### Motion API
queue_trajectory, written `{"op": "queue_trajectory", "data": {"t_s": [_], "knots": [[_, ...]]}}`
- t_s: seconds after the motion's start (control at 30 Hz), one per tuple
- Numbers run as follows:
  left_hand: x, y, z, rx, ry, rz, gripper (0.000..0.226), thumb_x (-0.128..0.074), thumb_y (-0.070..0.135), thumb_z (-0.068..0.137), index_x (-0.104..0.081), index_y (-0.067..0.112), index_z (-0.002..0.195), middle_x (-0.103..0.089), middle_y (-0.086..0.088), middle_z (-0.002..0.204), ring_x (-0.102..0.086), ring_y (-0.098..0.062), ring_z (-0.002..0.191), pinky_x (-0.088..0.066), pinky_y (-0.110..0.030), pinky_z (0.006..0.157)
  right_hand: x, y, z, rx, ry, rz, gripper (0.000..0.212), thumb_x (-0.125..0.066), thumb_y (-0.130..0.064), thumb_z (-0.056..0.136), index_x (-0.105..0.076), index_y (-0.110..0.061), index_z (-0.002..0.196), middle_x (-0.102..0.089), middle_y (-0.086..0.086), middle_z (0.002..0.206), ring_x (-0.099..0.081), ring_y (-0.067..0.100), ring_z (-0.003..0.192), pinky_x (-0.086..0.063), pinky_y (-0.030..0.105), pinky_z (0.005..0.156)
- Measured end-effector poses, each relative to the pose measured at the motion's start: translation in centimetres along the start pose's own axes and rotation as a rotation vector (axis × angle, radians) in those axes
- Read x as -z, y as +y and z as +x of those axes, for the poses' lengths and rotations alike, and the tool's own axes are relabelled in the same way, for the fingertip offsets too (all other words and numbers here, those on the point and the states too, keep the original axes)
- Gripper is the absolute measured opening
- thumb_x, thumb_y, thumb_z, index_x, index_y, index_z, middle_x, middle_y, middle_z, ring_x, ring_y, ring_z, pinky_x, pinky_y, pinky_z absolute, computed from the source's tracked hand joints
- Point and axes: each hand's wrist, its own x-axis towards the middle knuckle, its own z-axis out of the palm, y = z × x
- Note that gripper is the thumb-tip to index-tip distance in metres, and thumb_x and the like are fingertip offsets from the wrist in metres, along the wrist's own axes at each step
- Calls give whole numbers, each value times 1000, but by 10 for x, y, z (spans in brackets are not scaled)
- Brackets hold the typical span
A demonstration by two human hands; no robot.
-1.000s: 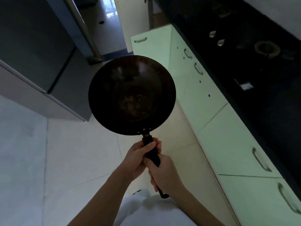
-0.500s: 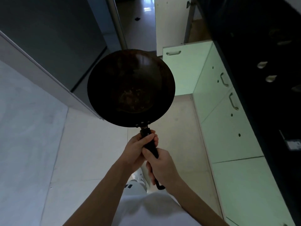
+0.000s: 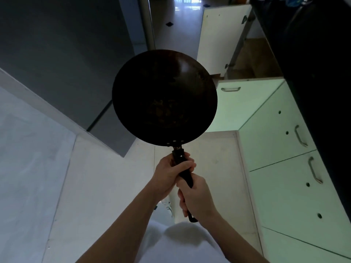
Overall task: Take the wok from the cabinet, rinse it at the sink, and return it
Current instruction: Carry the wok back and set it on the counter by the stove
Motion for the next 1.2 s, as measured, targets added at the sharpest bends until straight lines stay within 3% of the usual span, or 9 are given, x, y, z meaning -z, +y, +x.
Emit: {"op": "queue_trajectory", "data": {"t_s": [0.2, 0.37, 0.5, 0.7, 1.2], "knots": [[39, 65, 72, 4, -16, 42, 30, -72, 2, 80, -64, -4, 108, -73, -14, 99, -69, -24, 86, -54, -39, 90, -32, -48, 81, 44, 36, -23, 32, -55, -13, 101, -55, -13, 68, -52, 5, 50, -44, 16, 34, -38, 25, 38], [48, 102, 125, 25, -21, 19, 21, -63, -5, 88, -62, -4, 110, -73, -16, 107, -70, -22, 85, -55, -36, 90, -39, -78, 138, 41, 84, -35, 32, -56, -15, 100, -53, -10, 69, -52, 6, 50, -45, 15, 34, -38, 24, 38], [48, 126, 175, 40, 34, -4, 27, -64, -5, 89, -59, -10, 115, -72, -16, 109, -70, -21, 87, -56, -31, 87, -38, -98, 191, 32, 117, -16, 33, -53, -14, 101, -53, -9, 69, -52, 13, 52, -45, 18, 35, -38, 25, 39], [37, 167, 268, 55, 61, 10, 24, -63, -3, 90, -61, -5, 114, -73, -15, 113, -71, -21, 91, -56, -28, 85, -17, -132, 286, 45, 147, 58, 27, -53, -11, 101, -56, -3, 75, -52, 11, 51, -47, 21, 37, -43, 32, 42], [-27, 271, 464, 90, -10, 102, 27, -63, -3, 90, -58, -11, 115, -72, -15, 110, -70, -19, 87, -55, -28, 82, 62, -237, 458, 62, 237, 68, 32, -54, -18, 100, -54, -6, 71, -53, 6, 49, -49, 21, 36, -43, 33, 41]]}}
